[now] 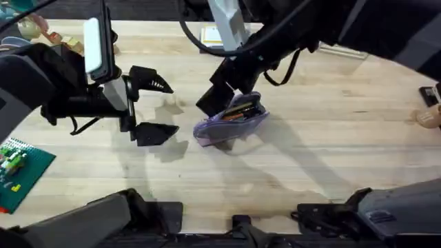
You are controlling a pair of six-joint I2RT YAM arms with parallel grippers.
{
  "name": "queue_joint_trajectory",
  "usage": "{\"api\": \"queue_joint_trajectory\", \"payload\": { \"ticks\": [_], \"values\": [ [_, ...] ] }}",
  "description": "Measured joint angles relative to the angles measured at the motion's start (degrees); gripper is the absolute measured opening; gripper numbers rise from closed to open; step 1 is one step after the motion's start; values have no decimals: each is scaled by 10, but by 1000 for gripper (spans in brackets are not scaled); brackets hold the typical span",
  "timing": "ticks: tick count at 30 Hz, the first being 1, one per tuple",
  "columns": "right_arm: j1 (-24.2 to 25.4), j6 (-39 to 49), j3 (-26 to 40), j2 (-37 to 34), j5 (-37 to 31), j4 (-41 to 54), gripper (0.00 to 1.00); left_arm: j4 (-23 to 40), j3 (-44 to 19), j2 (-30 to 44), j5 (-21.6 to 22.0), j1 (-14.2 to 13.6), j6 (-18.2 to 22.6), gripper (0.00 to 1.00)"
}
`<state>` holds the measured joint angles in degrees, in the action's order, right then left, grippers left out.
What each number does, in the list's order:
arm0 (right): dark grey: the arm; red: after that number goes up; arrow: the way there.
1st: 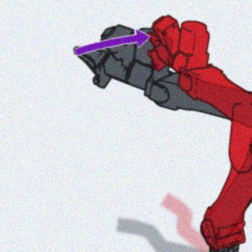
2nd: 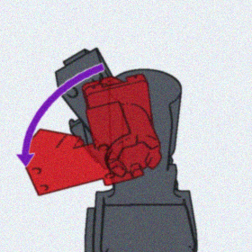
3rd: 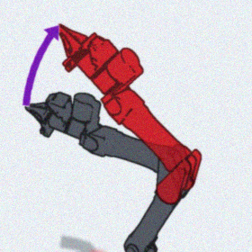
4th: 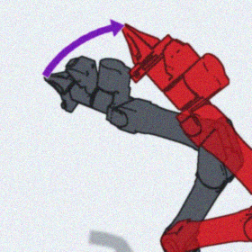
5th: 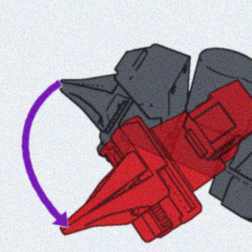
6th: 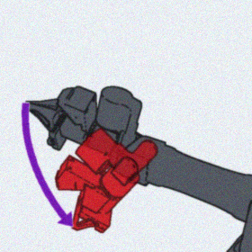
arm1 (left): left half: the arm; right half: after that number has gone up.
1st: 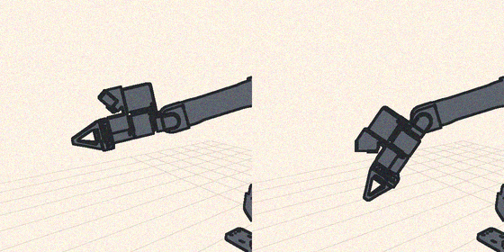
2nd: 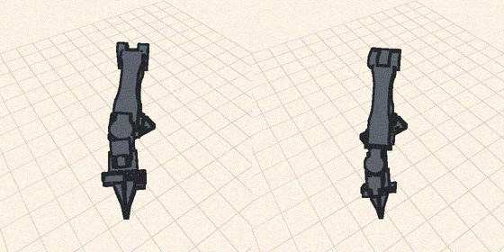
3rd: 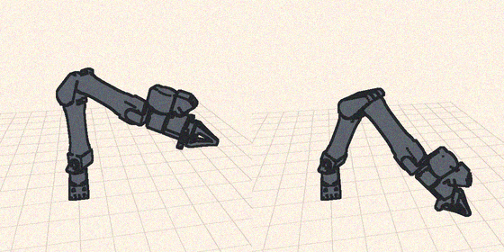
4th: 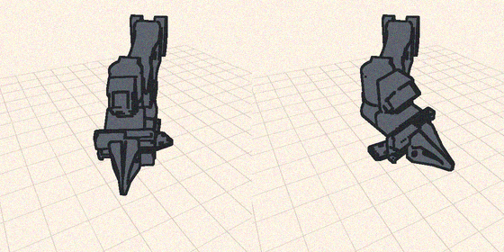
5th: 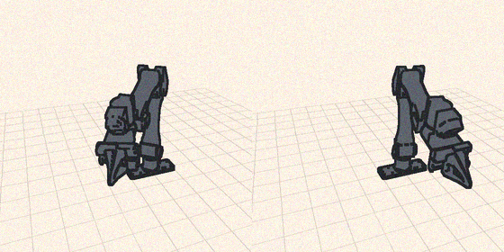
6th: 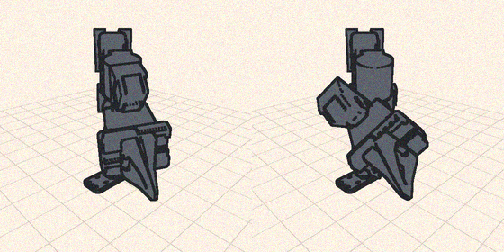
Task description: Unzip the bag, pick up the pens from the table one at a time and place them inside, then zip the bag closed.
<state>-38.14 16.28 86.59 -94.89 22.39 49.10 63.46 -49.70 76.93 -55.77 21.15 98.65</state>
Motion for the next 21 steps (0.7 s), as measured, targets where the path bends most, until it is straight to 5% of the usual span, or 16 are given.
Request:
{"api": "queue_joint_trajectory", "payload": {
  "ticks": [21],
  "values": [
    [-3,-72,0,-51,8,11,997,8,0,0,0,0,0,993]
  ]
}}
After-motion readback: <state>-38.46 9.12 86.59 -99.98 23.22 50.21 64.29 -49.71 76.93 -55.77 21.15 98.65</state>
